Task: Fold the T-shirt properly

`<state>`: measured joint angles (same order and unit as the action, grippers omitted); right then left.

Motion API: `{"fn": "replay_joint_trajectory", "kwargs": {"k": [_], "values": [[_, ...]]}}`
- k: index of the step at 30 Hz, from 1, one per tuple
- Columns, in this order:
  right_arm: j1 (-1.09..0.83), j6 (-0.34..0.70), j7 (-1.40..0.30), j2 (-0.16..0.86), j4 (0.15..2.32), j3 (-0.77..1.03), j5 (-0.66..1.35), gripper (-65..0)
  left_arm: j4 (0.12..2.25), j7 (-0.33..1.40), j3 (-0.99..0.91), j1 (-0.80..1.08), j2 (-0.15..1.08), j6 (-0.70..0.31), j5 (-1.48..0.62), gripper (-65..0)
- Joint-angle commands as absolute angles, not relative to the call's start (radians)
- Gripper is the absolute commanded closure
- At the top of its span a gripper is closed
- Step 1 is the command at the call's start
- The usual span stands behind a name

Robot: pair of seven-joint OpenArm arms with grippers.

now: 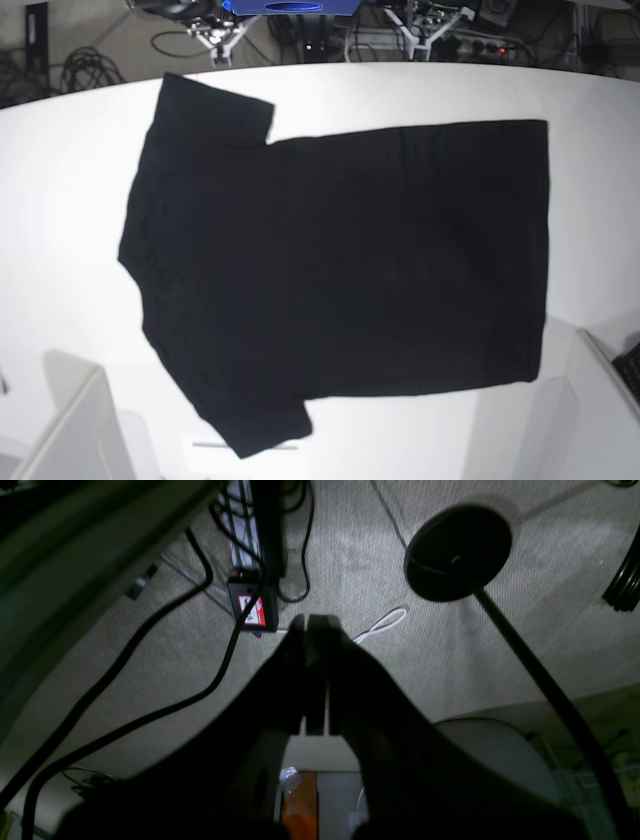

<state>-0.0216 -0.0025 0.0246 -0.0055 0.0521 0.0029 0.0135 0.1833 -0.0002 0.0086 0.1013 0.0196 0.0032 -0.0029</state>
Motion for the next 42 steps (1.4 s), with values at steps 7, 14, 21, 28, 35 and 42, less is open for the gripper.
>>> {"fn": "replay_joint_trajectory", "kwargs": {"k": [7, 14, 21, 28, 35, 42], "values": [[-0.047, 0.007, 0.024, -0.002, 0.053, -0.001, 0.007, -3.6, 0.286, 0.002, 0.010, 0.143, 0.022, 0.007, -0.002, 0.0], [-0.065, 0.007, 0.030, 0.001, 0.053, 0.001, 0.005, -44.7, 0.286, 0.008, 0.008, 0.147, 0.048, 0.007, -0.005, -0.5], [-0.111, 0.007, 0.071, 0.001, 0.130, 0.002, 0.007, -39.0, 0.286, 0.010, 0.002, 0.147, 0.050, 0.007, -0.005, -0.8], [-0.120, 0.007, 0.071, 0.002, 0.128, 0.002, 0.008, -3.0, 0.286, 0.010, 0.012, 0.147, 0.047, 0.007, -0.005, -13.2], [-0.128, 0.007, 0.071, 0.013, 0.130, 0.004, 0.008, 0.0, 0.286, 0.010, 0.012, 0.160, 0.047, 0.007, -0.005, -18.8], [-0.133, 0.007, 0.074, 0.016, 0.131, 0.004, 0.008, 0.0, 0.286, 0.010, 0.012, 0.177, 0.048, 0.007, -0.005, 0.0]]}}
